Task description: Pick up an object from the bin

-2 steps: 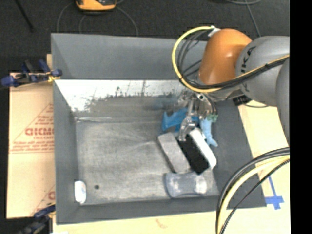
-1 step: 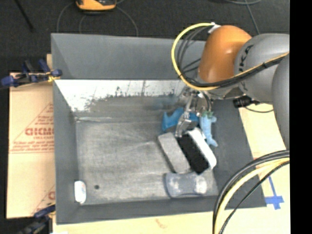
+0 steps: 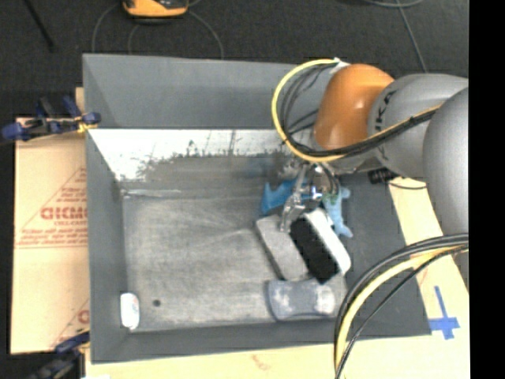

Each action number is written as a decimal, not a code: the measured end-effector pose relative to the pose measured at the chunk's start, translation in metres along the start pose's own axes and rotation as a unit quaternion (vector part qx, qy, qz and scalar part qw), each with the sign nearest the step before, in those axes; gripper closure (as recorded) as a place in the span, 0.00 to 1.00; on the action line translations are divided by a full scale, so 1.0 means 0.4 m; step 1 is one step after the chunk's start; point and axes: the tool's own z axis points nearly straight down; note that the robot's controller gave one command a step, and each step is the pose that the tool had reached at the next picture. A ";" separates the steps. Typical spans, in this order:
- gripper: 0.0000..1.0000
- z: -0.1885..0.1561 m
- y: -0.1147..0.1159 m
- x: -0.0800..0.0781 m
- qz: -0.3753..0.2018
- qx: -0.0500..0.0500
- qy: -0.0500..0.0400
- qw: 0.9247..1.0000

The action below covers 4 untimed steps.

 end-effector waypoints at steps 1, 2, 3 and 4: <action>1.00 -0.001 -0.001 -0.003 -0.002 0.000 -0.003 1.000; 1.00 -0.001 -0.001 -0.003 -0.003 0.000 -0.003 1.000; 1.00 -0.146 -0.003 -0.012 -0.003 0.001 0.010 1.000; 1.00 -0.135 -0.003 -0.005 -0.004 0.002 0.014 1.000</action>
Offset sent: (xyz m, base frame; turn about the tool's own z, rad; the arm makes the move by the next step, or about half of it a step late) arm 0.0000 0.0000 0.0000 0.0000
